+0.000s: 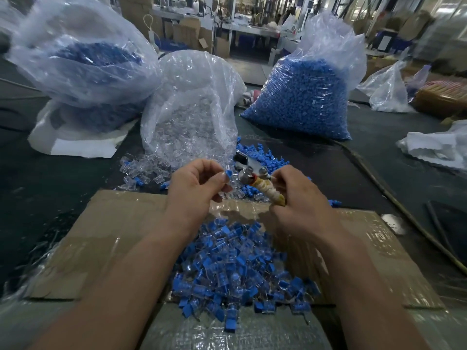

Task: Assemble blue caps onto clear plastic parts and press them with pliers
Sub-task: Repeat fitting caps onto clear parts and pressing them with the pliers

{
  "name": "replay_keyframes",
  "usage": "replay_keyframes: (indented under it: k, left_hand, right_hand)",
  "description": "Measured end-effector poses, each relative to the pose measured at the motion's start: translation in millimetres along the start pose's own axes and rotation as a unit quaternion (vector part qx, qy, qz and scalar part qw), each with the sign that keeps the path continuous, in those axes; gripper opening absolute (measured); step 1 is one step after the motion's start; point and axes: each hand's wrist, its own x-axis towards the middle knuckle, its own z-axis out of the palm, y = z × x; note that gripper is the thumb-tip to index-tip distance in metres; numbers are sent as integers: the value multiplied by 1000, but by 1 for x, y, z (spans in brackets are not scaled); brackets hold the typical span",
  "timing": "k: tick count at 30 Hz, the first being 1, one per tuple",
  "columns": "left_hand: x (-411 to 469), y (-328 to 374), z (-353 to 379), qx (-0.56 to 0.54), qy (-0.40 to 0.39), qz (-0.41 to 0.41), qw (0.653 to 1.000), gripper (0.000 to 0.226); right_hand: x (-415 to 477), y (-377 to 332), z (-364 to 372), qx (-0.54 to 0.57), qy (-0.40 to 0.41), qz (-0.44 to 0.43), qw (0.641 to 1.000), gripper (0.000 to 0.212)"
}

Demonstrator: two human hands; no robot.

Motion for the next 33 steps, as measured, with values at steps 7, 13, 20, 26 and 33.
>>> replay_keyframes:
  k: [7, 13, 20, 26, 33]
  left_hand:
    - [-3, 5, 2, -3, -1, 24, 1000, 21]
    - [-4, 5, 2, -15, 1, 24, 1000, 23]
    - [-4, 5, 0, -14, 12, 26, 999, 18]
    - [-6, 8, 1, -12, 7, 31, 999, 18]
    - [-7, 7, 0, 13, 20, 34, 999, 19]
  right_hand:
    - [0, -2, 1, 21, -39, -13, 999, 33]
    - [-1, -5, 2, 8, -47, -29, 998, 32]
    - [-1, -4, 2, 25, -54, -30, 998, 30]
    - [-3, -7, 0, 35, -56, -26, 997, 32]
    - [-3, -13, 1, 50, -51, -9, 997, 35]
